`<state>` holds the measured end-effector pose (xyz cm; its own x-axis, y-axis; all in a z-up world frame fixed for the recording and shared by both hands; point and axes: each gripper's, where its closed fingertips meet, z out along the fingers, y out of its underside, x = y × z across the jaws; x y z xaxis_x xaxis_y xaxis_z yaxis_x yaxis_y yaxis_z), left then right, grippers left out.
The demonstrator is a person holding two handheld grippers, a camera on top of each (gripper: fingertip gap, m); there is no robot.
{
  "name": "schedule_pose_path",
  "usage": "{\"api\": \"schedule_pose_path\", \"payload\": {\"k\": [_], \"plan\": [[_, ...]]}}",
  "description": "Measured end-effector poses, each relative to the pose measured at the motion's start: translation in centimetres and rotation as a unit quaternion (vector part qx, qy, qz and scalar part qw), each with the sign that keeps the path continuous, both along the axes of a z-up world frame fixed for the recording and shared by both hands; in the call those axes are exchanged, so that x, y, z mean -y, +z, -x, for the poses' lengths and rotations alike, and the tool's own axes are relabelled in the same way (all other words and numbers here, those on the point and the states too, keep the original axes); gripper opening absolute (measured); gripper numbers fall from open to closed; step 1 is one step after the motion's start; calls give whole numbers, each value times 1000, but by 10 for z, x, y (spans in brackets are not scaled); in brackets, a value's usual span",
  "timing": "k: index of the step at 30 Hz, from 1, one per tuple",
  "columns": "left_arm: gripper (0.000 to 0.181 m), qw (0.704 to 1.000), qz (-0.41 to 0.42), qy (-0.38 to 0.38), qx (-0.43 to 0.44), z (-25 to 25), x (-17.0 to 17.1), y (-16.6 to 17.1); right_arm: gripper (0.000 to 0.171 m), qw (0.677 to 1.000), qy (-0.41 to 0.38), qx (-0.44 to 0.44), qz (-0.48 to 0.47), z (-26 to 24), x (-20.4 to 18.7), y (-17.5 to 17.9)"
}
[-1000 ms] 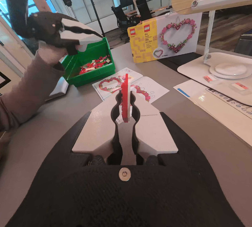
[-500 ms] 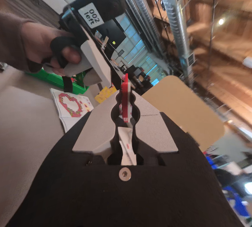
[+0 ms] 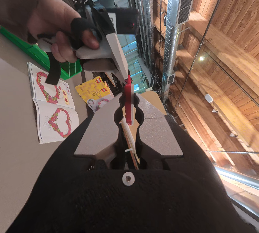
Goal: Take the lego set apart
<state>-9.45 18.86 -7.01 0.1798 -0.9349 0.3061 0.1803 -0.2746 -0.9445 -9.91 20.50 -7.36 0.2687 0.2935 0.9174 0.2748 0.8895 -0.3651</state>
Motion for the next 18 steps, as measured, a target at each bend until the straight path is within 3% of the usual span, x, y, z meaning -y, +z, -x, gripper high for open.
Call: {"api": "schedule_pose_path", "payload": {"k": [1,12,15,18], "plan": [[4,1000,0,5,-5,0,0,0,10,1000,-8,-2,-5,0,-1,1],[3,999,49,-3,22,11,-12,-4,11,998,-44,-44,25,9,-13,-1],[3,996,59,40,-45,17,-26,-33,10,981,-63,-158,87,-30,-37,41],[4,993,105,44,-13,34,-34,-27,9,964,-17,-199,176,-62,-48,61]]}}
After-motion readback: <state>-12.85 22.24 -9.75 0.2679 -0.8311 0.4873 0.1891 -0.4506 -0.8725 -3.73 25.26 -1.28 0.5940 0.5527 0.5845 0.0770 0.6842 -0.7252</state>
